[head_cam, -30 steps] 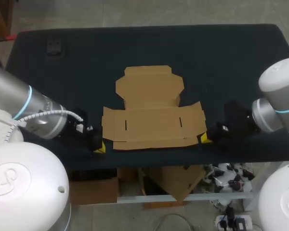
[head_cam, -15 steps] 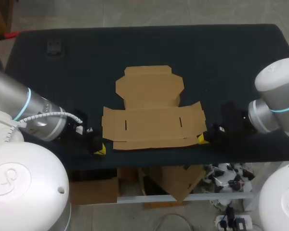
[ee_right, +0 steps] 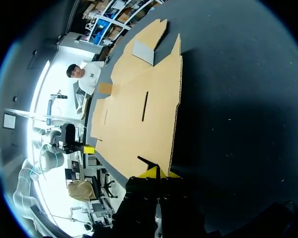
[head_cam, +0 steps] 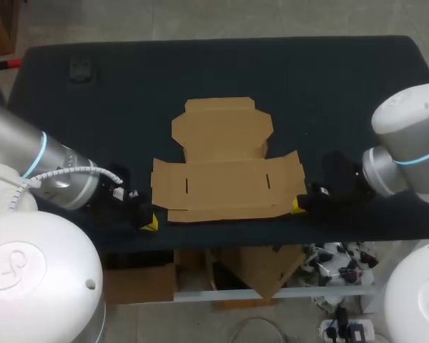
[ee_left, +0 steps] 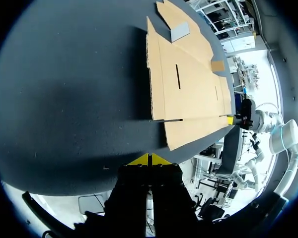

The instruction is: Assemble the packaging by folding the flat box into shape, placing the metal phone stand inside, and closing the box properly

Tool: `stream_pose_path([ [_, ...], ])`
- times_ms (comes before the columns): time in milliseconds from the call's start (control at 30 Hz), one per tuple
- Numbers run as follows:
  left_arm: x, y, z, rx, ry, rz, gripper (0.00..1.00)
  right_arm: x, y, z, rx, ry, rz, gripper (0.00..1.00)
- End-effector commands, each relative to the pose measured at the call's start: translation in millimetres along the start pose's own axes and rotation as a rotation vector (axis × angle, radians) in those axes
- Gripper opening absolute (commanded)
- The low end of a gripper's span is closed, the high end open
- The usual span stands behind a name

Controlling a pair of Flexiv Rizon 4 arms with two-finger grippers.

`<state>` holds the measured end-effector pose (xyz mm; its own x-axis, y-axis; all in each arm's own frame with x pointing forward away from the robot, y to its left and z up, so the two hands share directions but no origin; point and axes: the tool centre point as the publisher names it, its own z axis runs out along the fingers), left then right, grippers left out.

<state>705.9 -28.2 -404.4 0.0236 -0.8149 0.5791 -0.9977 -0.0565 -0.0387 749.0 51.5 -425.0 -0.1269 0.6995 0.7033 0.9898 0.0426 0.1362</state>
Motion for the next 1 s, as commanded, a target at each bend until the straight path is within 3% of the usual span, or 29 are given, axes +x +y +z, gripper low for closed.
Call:
stream_pose_path([
  [33,-0.6,-1.7,3.4,-0.002,0.000,-0.001,0.00,0.5,0.5,0.4,-0.002,0.006,-0.004,0.00],
  [633,2.5,0.1,11.1,-0.024,0.007,-0.006,0.00,0.8,1.4,1.9,0.003,0.010,-0.008,0.00],
  [1000,-0.1,-9.2,20.4,-0.041,0.034,-0.017,0.00,0.8,2.2,3.0,0.006,0.012,-0.011,0.00],
])
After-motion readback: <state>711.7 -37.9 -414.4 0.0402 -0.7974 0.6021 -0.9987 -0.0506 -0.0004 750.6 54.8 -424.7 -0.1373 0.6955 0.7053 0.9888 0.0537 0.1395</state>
